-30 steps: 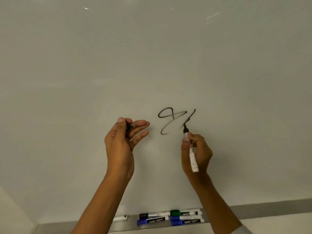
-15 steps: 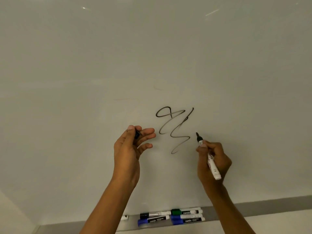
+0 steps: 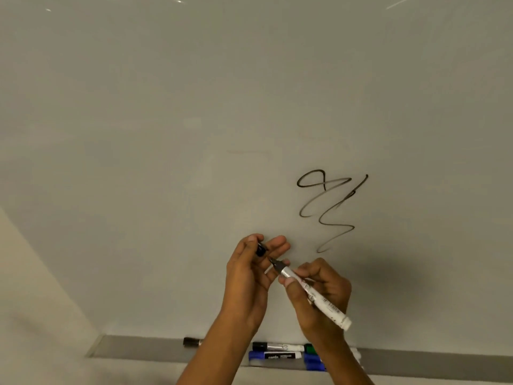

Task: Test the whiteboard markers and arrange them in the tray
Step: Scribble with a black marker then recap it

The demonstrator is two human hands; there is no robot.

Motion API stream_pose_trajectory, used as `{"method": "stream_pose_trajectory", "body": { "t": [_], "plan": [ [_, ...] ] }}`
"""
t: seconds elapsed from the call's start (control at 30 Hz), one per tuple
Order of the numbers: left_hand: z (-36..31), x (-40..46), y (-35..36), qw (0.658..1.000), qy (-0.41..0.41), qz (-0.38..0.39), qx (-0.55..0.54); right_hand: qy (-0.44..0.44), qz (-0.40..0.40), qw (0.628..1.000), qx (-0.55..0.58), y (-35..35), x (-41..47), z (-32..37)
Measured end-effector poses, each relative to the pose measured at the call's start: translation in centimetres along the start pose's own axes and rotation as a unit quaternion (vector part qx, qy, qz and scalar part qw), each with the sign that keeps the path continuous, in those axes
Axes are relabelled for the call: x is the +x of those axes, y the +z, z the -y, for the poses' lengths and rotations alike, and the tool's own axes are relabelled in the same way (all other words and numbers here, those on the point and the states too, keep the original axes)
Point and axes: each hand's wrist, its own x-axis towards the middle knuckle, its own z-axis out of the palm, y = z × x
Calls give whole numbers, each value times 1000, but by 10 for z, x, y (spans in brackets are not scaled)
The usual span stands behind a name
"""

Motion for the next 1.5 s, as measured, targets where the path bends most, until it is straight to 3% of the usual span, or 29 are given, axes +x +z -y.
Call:
{"method": "stream_pose_trajectory", "body": {
  "t": [0.2,0.33,0.7,0.77,0.83,0.97,1.1,1.23,1.37,1.5],
  "plan": [
    [-5,-2,-29,999,-9,-10,-48,37,28,999,13,27,-9,-8],
    [-7,-5,-45,999,-8,-35,-16,57,56,997,6,45,-20,-14],
    [-8,7,-96,990,-40,-136,-12,2,158,986,-58,88,-55,-57],
    [-9,12,-111,988,-44,-146,6,61,168,983,-33,98,-58,-62],
    [-8,16,-133,985,-47,-161,45,201,148,968,17,110,-62,-66],
    [4,23,-184,959,-67,-250,112,466,109,876,68,122,-83,-79],
    [23,31,-242,918,-74,-346,176,613,43,785,77,114,-120,-106],
    [42,33,-289,882,-128,-387,236,654,19,756,14,113,-154,-135],
    [59,37,-316,846,-168,-392,321,630,67,765,-115,115,-181,-158],
    [60,39,-320,815,-191,-339,429,593,155,753,-238,116,-194,-171]
  ]
}}
